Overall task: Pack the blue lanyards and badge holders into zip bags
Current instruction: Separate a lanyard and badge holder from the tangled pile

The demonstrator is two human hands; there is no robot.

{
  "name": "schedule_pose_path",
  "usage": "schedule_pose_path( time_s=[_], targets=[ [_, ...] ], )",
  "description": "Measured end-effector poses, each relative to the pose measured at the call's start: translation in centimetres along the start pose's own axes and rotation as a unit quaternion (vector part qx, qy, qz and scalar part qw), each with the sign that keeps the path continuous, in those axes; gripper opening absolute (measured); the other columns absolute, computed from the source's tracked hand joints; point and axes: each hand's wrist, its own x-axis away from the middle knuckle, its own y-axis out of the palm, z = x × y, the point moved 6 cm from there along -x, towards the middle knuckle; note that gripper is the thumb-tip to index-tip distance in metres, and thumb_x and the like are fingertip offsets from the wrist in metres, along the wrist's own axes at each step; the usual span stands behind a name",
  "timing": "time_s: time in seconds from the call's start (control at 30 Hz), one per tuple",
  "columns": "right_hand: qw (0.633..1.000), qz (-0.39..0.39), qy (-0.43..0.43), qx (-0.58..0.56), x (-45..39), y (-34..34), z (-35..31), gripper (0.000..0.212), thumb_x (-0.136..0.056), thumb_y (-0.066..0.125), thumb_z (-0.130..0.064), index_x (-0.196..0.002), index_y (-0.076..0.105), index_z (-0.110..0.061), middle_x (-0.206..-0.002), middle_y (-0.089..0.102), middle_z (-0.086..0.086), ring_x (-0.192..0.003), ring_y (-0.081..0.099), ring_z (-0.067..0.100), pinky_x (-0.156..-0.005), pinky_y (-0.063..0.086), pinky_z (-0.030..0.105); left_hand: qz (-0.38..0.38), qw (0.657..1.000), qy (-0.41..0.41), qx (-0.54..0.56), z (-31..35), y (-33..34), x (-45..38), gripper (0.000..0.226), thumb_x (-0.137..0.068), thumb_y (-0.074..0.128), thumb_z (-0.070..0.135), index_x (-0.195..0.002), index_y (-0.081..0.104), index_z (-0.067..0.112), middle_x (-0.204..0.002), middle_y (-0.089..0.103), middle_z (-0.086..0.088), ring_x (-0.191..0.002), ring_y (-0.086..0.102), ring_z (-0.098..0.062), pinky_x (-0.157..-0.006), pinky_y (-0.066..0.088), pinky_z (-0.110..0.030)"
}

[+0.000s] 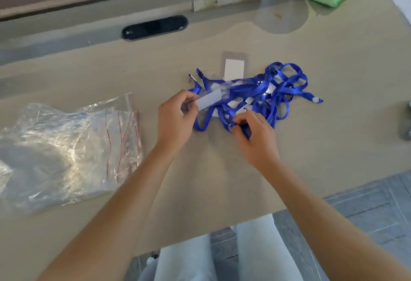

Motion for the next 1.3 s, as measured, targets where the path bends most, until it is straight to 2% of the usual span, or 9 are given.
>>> schedule_pose_path(
  time_s=[0.2, 0.3, 0.43, 0.57, 0.73, 1.0, 1.1, 1.23, 1.3],
  targets=[
    [0.994, 0.08, -0.066, -0.026, 1.7, 0.9, 0.8, 0.007, -0.092, 0.061, -0.013, -0.096, 0.061, -0.018, -0.093, 0.066, -0.009, -0.09, 0.058, 0.018, -0.081, 0.051, 0.039, 0.027, 0.993, 0.11, 0.022, -1.1, 0.7, 2.3, 0.012, -0.092, 0.062, 0.003, -0.1, 0.071, 0.007, -0.095, 0.073, 0.004, -0.086, 0.065, -0.004, -0.081, 0.048, -0.012],
    [0.987, 0.11, -0.076, -0.085, 2.3, 0.4, 0.5, 0.006, -0.093, 0.062, -0.011, -0.095, 0.061, -0.016, -0.09, 0.067, -0.005, -0.087, 0.063, 0.018, -0.078, 0.054, 0.037, 0.057, 0.988, 0.137, 0.036, -1.3, 0.5, 3.5, 0.014, -0.092, 0.061, 0.006, -0.1, 0.071, 0.009, -0.097, 0.074, 0.006, -0.087, 0.065, -0.004, -0.079, 0.05, -0.014],
    [0.969, 0.125, -0.055, -0.207, 3.4, 0.0, 1.5, 0.006, -0.094, 0.068, -0.008, -0.092, 0.063, -0.008, -0.074, 0.062, -0.004, -0.065, 0.053, 0.003, -0.061, 0.043, 0.011, 0.104, 0.978, 0.171, 0.063, -1.9, -0.2, 6.7, 0.015, -0.092, 0.061, 0.008, -0.101, 0.072, 0.013, -0.098, 0.074, 0.009, -0.084, 0.064, 0.002, -0.075, 0.049, -0.015],
    [0.964, 0.123, -0.057, -0.229, 4.7, -0.4, 0.9, 0.009, -0.094, 0.068, -0.003, -0.091, 0.063, -0.01, -0.073, 0.065, -0.006, -0.061, 0.055, -0.004, -0.061, 0.043, 0.01, 0.129, 0.969, 0.177, 0.11, -0.8, -1.7, 9.6, 0.015, -0.09, 0.062, 0.009, -0.098, 0.071, 0.017, -0.093, 0.073, 0.011, -0.08, 0.064, -0.016, -0.069, 0.052, -0.03],
    [0.953, 0.141, -0.018, -0.267, 5.5, -1.3, 1.5, 0.011, -0.097, 0.066, -0.009, -0.092, 0.065, -0.02, -0.08, 0.077, -0.005, -0.075, 0.071, 0.011, -0.073, 0.054, 0.029, 0.022, 0.979, 0.171, 0.106, -0.9, -0.4, 12.6, 0.021, -0.087, 0.065, 0.002, -0.091, 0.072, 0.022, -0.088, 0.073, 0.009, -0.069, 0.058, -0.02, -0.065, 0.048, -0.031],
    [0.918, 0.163, -0.059, -0.356, 6.4, -2.5, 0.7, 0.016, -0.1, 0.06, 0.001, -0.093, 0.059, -0.014, -0.079, 0.076, -0.006, -0.071, 0.072, 0.007, -0.061, 0.055, 0.019, -0.078, 0.975, 0.206, 0.016, 0.7, 2.3, 10.9, 0.013, -0.089, 0.067, 0.004, -0.093, 0.073, 0.015, -0.077, 0.068, 0.019, -0.064, 0.057, 0.005, -0.063, 0.041, -0.009],
    [0.923, 0.206, -0.113, -0.305, 6.5, -3.4, 0.8, 0.021, -0.098, 0.062, 0.0, -0.093, 0.062, -0.02, -0.084, 0.072, -0.008, -0.08, 0.071, 0.012, -0.075, 0.054, 0.021, -0.092, 0.968, 0.229, -0.033, 1.5, 2.8, 9.1, 0.015, -0.089, 0.068, 0.006, -0.099, 0.073, 0.016, -0.084, 0.066, 0.023, -0.071, 0.058, 0.013, -0.065, 0.038, -0.003],
    [0.947, 0.209, -0.151, -0.19, 6.3, -2.8, 0.4, 0.02, -0.094, 0.068, -0.005, -0.093, 0.064, -0.024, -0.09, 0.069, -0.013, -0.086, 0.063, 0.001, -0.08, 0.049, 0.018, -0.116, 0.963, 0.242, -0.008, 1.9, 4.1, 8.0, 0.021, -0.09, 0.067, 0.008, -0.107, 0.068, 0.021, -0.085, 0.067, 0.012, -0.069, 0.058, 0.003, -0.066, 0.043, -0.013],
    [0.954, 0.196, -0.176, -0.143, 6.1, -2.2, 0.0, 0.015, -0.093, 0.07, -0.008, -0.098, 0.069, -0.023, -0.099, 0.071, -0.006, -0.099, 0.065, 0.011, -0.085, 0.05, 0.02, -0.118, 0.961, 0.249, 0.012, 1.9, 4.7, 7.8, 0.027, -0.09, 0.066, 0.008, -0.113, 0.061, 0.022, -0.082, 0.066, 0.01, -0.069, 0.058, -0.001, -0.066, 0.044, -0.016]
  ],
)
